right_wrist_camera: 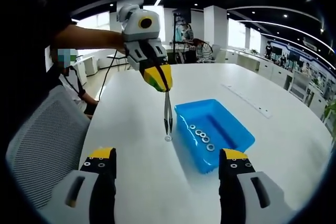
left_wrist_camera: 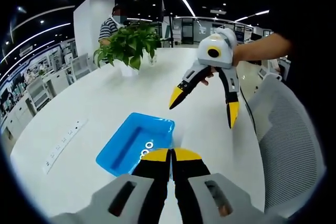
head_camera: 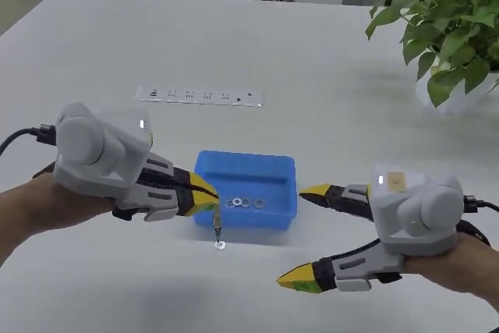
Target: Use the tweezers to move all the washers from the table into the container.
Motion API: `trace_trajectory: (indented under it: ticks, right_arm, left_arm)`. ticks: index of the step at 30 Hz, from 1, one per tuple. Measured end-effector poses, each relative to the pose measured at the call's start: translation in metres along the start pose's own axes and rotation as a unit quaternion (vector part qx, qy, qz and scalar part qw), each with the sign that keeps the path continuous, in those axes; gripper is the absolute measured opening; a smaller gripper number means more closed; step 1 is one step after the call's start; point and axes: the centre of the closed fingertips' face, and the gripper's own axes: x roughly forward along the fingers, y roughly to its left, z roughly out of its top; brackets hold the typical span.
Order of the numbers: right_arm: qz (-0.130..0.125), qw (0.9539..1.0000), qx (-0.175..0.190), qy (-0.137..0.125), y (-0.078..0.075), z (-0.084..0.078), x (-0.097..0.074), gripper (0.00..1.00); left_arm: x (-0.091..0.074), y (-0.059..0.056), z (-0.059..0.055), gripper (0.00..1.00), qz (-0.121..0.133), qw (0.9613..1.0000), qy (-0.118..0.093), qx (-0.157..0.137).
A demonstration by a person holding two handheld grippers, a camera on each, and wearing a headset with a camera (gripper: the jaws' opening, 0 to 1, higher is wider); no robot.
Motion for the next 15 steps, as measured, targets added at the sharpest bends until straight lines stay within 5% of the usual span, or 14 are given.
trace_trajectory:
  ticks: [15]
  right_arm:
    - [0.0,1.0,0.002,0.004,0.0,-0.0028,0.0003,0.79]
  left_arm:
    - [0.006,0.0012,-0.0036,0.05,-0.004,1.0,0.001,0.005]
